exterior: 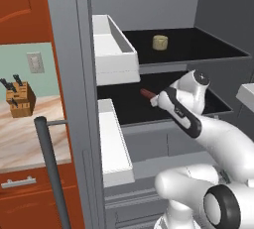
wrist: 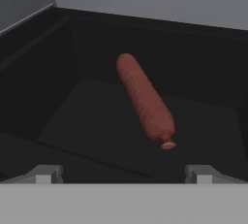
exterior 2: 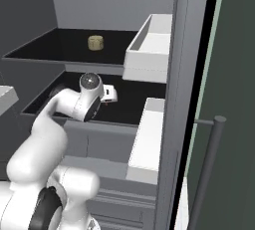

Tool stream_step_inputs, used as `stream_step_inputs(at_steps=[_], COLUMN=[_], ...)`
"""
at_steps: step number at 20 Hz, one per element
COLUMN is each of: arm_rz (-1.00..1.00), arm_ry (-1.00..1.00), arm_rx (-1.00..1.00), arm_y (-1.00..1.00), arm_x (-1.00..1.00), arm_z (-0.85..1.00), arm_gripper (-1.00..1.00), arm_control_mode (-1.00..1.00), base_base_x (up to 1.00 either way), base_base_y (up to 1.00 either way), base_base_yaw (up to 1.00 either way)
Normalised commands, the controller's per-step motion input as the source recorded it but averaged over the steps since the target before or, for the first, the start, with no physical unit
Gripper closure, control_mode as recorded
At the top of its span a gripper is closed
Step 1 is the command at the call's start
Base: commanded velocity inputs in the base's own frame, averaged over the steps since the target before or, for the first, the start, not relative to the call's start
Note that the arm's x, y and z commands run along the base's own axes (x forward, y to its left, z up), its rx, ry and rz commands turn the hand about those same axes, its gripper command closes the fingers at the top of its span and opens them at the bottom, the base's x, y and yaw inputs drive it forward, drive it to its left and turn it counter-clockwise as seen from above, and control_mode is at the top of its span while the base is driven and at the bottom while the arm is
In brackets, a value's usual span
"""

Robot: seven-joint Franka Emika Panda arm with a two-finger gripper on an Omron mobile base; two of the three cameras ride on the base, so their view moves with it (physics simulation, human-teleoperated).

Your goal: Retrieve the sausage and cheese from the fridge and place them on the cutting board on the counter.

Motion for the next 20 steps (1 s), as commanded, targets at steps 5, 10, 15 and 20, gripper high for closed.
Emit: stream_step_inputs(at_steps=[5, 10, 15, 20], arm_rz=[0.05, 0.09, 0.11, 0.07], arm_ry=[0.07, 0.01, 0.00, 0.01], arm_rx=[0.00, 0.00, 0.00, 0.00], arm_y=[-0.09, -0.11, 0.00, 0.00], arm_x=[0.60, 0.56, 0.40, 0.30], arm_z=[-0.09, -0.33, -0.46, -0.08], arm_gripper=[-1.00, -1.00, -1.00, -1.00], arm_control_mode=[-1.00, -1.00, -1.00, -1.00], base_base_x=[0.00, 0.00, 0.00, 0.00], base_base_y=[0.00, 0.00, 0.00, 0.00], base_base_yaw=[0.00, 0.00, 0.00, 0.00])
